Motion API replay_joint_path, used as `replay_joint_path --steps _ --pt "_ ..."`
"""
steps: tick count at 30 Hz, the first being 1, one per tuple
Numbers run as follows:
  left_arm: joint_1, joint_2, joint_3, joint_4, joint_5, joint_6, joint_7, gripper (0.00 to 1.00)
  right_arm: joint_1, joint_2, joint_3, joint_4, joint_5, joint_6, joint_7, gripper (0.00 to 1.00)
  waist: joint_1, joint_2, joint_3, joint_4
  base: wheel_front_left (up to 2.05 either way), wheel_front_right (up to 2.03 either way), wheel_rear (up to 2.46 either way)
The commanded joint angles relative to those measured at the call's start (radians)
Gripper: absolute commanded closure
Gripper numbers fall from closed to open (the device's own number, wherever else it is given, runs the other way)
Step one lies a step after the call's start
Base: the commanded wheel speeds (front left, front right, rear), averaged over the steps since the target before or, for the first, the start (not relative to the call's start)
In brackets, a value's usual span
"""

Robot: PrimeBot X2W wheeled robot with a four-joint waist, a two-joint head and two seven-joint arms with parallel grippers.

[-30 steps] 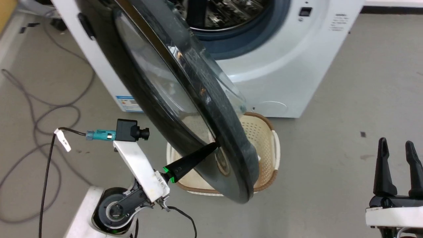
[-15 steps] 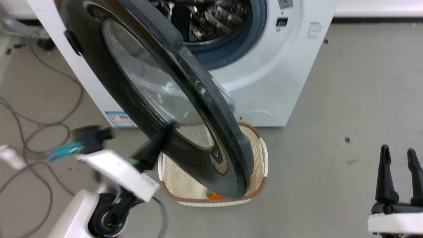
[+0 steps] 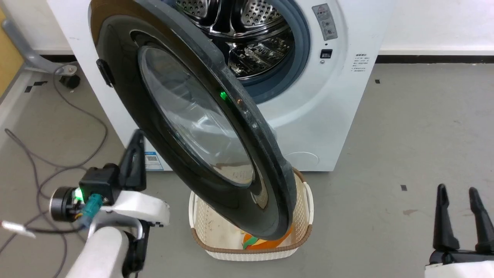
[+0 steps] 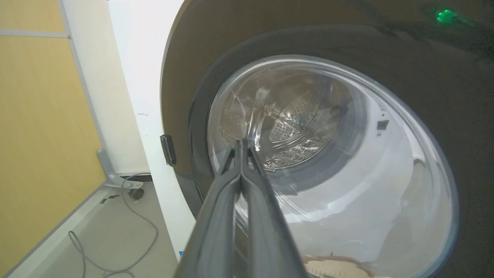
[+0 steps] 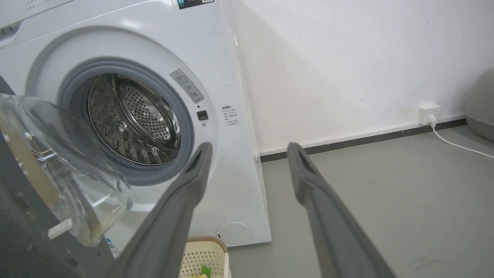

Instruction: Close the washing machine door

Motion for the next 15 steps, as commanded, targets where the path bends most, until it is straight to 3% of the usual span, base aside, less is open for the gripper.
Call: replay_joint_path --steps 1,2,3,8,15 --pt "0.026 -0.013 0.008 -0.006 0.029 0.016 -0.005 0.92 0.015 0.001 0.006 -0.009 -0.011 0.001 -0.005 0.00 0.0000 -0.0001 -0.003 -0.004 0.00 0.00 0.00" --pt "0.043 -0.020 0.018 -0.013 0.066 0.035 -0.005 0.35 0.019 0.001 0.014 -0.014 -0.023 0.001 -0.005 0.00 0.0000 -0.0001 -0.004 -0.007 0.00 0.00 0.00" --pt "0.061 -0.030 0.028 -0.023 0.096 0.051 -0.005 0.00 0.023 0.001 0.022 -0.020 -0.036 0.001 -0.005 0.00 0.0000 -0.0001 -0.005 -0.010 0.00 0.00 0.00" --pt "0.138 -0.072 0.083 -0.060 0.179 0.083 -0.005 0.00 0.034 0.001 0.065 -0.049 -0.091 0.001 -0.005 0.00 0.0000 -0.0001 -0.004 -0.021 0.00 0.00 0.00" --pt "0.210 -0.110 0.134 -0.077 0.239 0.059 -0.005 0.00 0.021 0.001 0.105 -0.052 -0.113 0.001 -0.005 0.00 0.0000 -0.0001 0.003 -0.018 0.00 0.00 0.00"
